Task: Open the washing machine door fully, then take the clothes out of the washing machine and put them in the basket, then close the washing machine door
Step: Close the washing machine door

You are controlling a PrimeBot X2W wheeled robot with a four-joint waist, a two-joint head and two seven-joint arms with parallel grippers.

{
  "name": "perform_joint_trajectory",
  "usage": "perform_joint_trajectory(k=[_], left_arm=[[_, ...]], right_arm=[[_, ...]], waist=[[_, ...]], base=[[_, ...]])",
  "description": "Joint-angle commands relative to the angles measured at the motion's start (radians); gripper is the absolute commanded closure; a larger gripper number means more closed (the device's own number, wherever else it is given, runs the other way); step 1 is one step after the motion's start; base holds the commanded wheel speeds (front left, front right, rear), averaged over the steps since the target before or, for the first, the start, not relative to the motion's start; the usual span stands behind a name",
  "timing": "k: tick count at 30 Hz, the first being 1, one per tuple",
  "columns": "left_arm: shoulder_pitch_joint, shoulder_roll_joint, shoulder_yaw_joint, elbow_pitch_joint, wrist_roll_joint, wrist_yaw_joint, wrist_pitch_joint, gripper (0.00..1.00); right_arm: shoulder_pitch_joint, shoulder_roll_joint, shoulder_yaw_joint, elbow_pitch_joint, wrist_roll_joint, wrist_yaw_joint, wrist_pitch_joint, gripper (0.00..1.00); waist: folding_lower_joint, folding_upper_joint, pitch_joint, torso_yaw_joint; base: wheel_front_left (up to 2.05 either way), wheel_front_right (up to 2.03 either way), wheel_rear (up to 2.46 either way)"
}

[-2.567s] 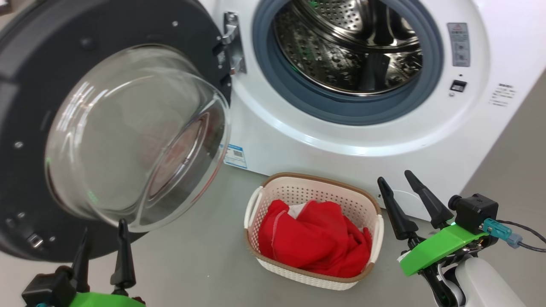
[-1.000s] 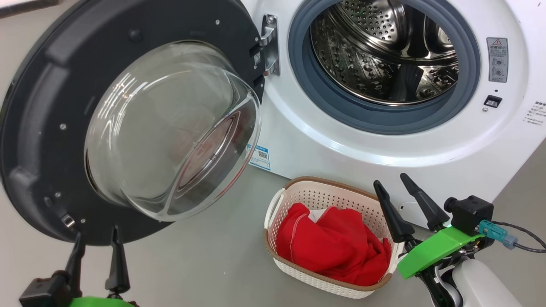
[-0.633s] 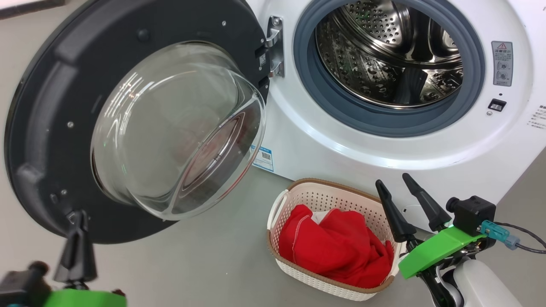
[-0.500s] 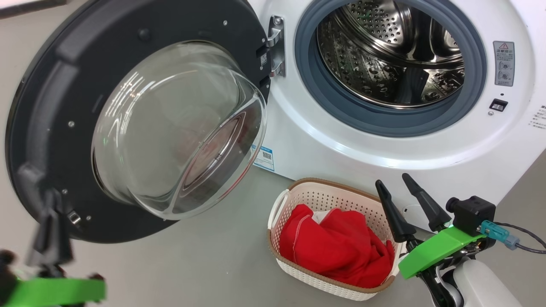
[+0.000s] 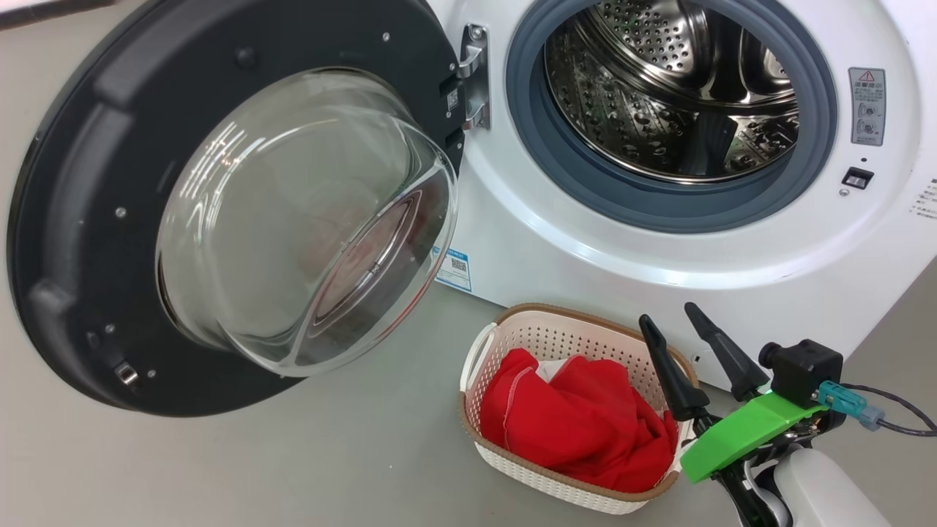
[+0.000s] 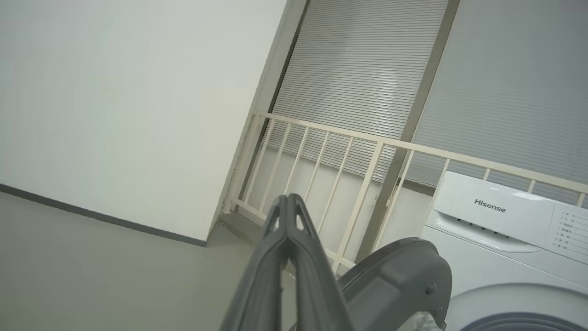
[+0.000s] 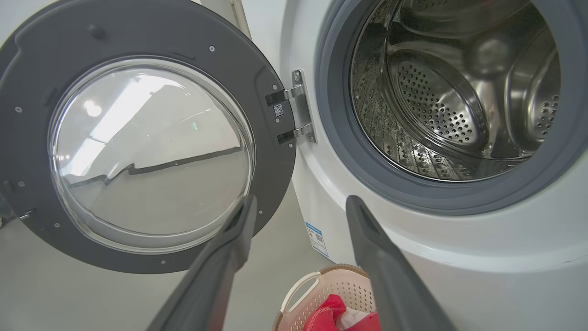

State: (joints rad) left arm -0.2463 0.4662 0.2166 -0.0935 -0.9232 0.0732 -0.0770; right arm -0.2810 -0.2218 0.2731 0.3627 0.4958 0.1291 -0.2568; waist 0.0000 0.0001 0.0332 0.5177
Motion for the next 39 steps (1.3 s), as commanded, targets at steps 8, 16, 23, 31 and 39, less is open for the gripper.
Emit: perform_joint_trajectory(k=[8,16,23,31,39], left_arm=[[-0.203,0.074,0.109,0.277,-0.23,-0.049,0.137,1.0],[-0.313,0.085,0.141,0.547,-0.371,-0.078,0.249,1.0],[-0.363,0.104,0.161,0.708,-0.429,-0.085,0.316,1.0],[-0.39,0.105,0.169,0.81,-0.496,-0.072,0.431,1.0],[-0.383,0.093,0.14,0.837,-0.532,-0.057,0.57,1.0]], right_arm=[[0.001,-0.011,0.008,-0.024,0.005,0.002,-0.005,0.0],[-0.01,-0.019,0.018,-0.024,0.0,0.002,-0.005,0.0],[-0.02,-0.024,0.012,-0.027,0.0,0.002,-0.005,0.0],[-0.024,-0.02,0.01,-0.029,-0.003,0.002,-0.005,0.0],[-0.027,-0.015,0.005,-0.03,-0.005,0.002,-0.005,0.0]], waist=[[0.0,-0.0001,0.004,-0.008],[0.0,-0.0001,0.032,-0.047],[0.0,-0.0001,0.054,-0.079],[0.0,-0.0001,0.065,-0.099],[0.0,-0.0001,0.078,-0.107]], base=[[0.0,0.0,0.0],[0.0,0.0,0.0],[0.0,0.0,0.0],[0.0,0.0,0.0],[0.0,0.0,0.0]])
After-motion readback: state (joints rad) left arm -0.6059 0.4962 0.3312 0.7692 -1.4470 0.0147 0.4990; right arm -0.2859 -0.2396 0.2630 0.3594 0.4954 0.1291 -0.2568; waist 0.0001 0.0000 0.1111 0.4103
